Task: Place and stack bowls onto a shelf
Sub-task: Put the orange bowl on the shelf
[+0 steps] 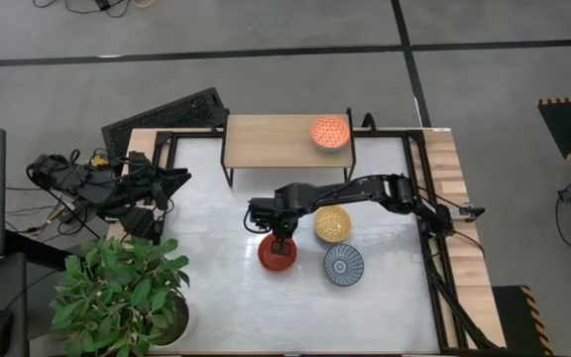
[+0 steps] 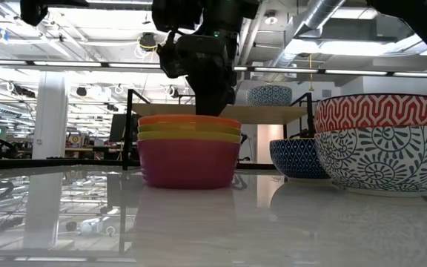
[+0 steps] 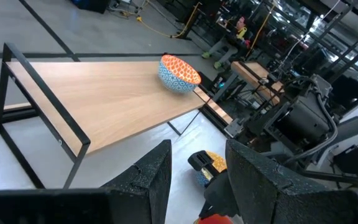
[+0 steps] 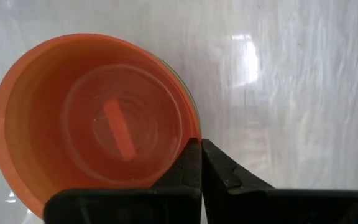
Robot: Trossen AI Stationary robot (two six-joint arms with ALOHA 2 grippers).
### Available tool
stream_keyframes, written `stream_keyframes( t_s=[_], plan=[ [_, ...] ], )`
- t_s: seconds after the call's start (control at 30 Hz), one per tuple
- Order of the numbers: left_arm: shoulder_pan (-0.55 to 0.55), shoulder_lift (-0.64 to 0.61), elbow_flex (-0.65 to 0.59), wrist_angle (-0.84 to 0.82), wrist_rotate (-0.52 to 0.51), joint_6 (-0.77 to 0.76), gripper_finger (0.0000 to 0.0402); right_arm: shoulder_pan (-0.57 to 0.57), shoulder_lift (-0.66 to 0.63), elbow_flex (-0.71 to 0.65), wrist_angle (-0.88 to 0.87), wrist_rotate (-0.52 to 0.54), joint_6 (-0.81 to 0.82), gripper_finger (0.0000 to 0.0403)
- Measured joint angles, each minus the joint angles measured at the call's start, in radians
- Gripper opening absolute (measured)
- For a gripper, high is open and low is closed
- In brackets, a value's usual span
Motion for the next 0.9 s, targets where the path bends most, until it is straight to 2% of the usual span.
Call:
stream_keyframes(
  t_s=[0.53, 0.8, 0.9],
  plan=[
    [0.000, 0.000, 0.000, 0.001, 0.000, 0.004, 0.0135, -0.006, -0.010, 0.118, -0.153, -0.002, 0.049, 0.0017],
    [0.000, 0.000, 0.000, 0.001, 0.001, 0.003, 0.0135, -0.019, -0.011, 0.169, -0.088, -0.151, 0.050, 0.0017],
    [0.000, 0.000, 0.000, 0.001, 0.013, 0.000, 0.0135, -0.021, -0.011, 0.190, -0.106, -0.146, 0.057, 0.0017]
  ],
)
